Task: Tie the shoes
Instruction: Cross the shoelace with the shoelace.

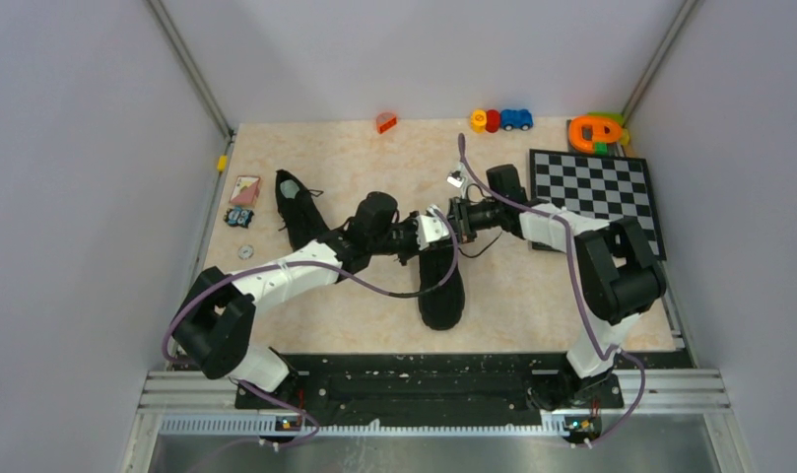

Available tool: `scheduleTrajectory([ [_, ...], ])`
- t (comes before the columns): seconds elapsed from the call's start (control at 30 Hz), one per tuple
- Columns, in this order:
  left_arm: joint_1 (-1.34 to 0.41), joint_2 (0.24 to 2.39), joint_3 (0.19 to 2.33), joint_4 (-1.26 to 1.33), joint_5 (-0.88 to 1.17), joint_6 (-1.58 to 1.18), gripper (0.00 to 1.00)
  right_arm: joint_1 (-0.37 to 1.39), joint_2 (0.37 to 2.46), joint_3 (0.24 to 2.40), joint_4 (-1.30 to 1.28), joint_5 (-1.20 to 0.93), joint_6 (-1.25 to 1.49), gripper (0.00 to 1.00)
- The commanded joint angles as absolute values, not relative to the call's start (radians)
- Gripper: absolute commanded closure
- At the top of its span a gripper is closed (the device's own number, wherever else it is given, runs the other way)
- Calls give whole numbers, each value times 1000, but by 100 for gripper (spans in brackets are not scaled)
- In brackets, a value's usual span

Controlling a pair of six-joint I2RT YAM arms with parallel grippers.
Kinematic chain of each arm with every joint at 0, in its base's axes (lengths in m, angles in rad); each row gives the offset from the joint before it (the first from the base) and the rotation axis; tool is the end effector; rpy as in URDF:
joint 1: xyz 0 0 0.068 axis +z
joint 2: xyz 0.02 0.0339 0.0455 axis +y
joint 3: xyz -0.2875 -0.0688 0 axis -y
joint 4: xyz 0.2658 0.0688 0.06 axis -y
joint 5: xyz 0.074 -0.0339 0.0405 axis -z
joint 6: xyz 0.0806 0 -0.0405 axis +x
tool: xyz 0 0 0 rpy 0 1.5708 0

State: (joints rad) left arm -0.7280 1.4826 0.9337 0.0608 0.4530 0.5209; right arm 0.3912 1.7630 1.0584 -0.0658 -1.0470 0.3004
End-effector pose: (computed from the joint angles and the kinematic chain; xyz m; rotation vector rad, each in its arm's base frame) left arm 0.2618 -0.2806 0.2437 1.4205 1.4882 -0.5938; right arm 0.3416 0.2164 0.1896 -0.6588 2.2495 1.5631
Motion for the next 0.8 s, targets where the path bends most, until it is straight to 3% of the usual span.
scheduleTrajectory([
  [0.0, -727, 1452, 933, 125, 445, 511, 100, 411, 1729, 1024, 160, -987, 503, 100],
  [0.27, -728, 1450, 942, 106, 430, 502, 100, 428, 1685, 999, 113, -878, 597, 100],
  [0.77, -727, 1445, 947, 87, 409, 504, 100, 456, 1532, 925, -46, -786, 534, 100],
])
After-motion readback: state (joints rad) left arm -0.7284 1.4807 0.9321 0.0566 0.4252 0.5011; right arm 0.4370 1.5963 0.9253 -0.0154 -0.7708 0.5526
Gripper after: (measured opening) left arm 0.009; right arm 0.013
